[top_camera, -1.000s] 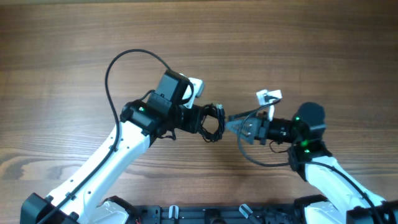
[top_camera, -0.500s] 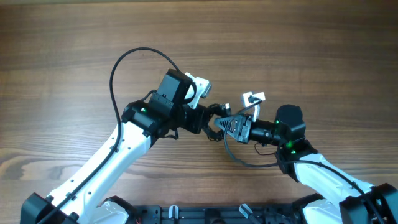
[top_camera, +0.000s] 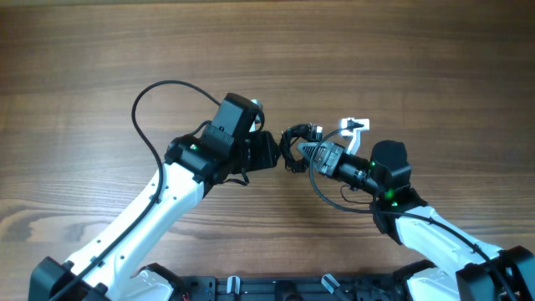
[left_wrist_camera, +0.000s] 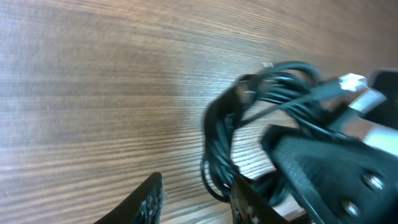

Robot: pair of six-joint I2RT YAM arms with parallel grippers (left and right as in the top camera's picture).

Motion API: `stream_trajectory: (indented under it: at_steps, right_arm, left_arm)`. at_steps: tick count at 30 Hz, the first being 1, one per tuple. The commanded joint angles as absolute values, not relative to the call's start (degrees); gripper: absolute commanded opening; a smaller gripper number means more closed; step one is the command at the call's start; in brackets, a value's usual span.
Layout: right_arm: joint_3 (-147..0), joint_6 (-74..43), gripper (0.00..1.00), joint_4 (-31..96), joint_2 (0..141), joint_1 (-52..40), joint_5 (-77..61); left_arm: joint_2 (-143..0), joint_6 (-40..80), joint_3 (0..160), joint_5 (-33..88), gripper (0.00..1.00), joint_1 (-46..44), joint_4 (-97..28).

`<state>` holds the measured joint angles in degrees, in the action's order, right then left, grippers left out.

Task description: Untangle cables

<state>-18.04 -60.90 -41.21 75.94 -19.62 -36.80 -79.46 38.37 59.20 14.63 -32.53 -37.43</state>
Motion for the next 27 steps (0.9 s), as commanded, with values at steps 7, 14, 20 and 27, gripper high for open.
stream_trajectory:
  at_steps: [7, 14, 20, 27]
  right_arm:
    - [-18.48, -55.44, 0.04, -43.29, 76.66, -19.55, -39.46]
    - [-18.48, -53.82, 0.04, -43.29, 76.66, -19.55, -42.11]
    - [-18.48, -50.98, 0.04, -43.31, 76.66, -19.55, -46.46]
    - [-18.48, -50.98, 0.04, -43.57, 76.66, -19.55, -48.4]
  left_arm:
    - [-82.7, 46.61, 59.11, 12.32, 0.46, -32.58, -31.97]
    - [-82.7, 40.69, 59.11, 12.36, 0.47, -32.36, -30.06]
    - [-82.7, 37.69, 59.11, 12.56, 0.59, -32.36, -29.28]
    - [-83.4, 37.74, 59.11, 12.56, 0.32, -32.36, -29.3]
